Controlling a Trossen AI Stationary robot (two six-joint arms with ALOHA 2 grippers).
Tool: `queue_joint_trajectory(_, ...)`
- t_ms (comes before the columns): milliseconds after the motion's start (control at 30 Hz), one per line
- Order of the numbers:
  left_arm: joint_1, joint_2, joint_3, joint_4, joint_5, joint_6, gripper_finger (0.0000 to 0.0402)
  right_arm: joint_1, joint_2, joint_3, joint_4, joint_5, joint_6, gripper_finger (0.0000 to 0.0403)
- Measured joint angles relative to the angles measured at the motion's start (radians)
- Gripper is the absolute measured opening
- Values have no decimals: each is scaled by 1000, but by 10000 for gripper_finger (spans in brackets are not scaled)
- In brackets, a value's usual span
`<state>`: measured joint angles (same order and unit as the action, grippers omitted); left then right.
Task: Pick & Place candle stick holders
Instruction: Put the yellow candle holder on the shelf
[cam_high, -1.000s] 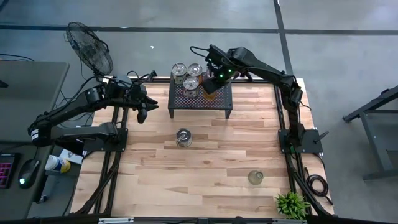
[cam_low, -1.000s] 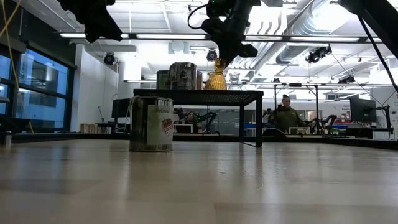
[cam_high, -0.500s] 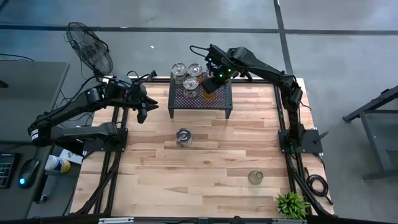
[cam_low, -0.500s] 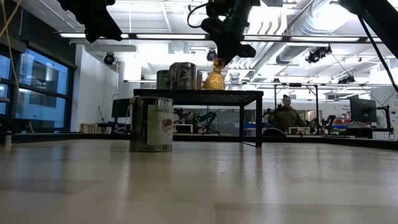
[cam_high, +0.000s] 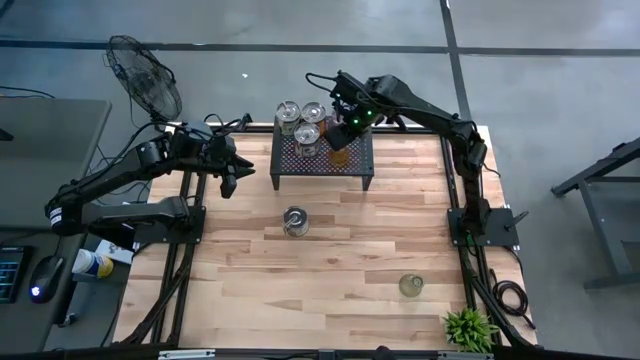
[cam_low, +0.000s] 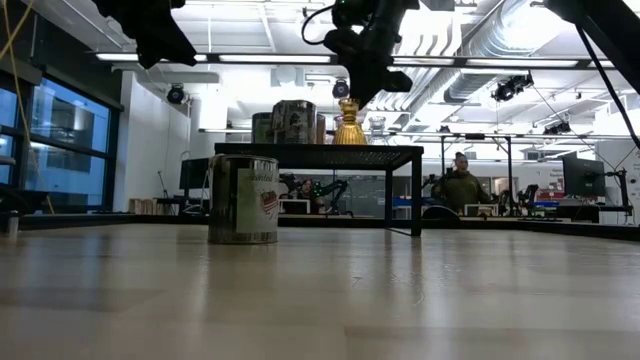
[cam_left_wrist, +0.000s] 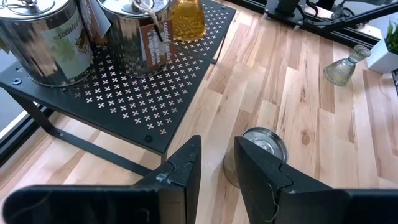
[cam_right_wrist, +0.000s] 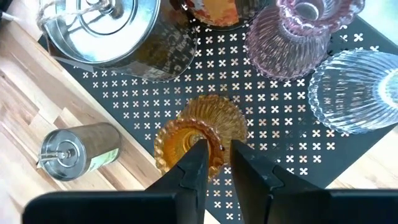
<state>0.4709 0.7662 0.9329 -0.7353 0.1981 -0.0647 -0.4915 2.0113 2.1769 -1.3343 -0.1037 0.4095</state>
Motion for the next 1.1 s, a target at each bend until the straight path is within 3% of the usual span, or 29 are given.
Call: queue_joint_trajectory(1100,0,0,0,-17,0,7,92,0,-21,1,115,46,8,44)
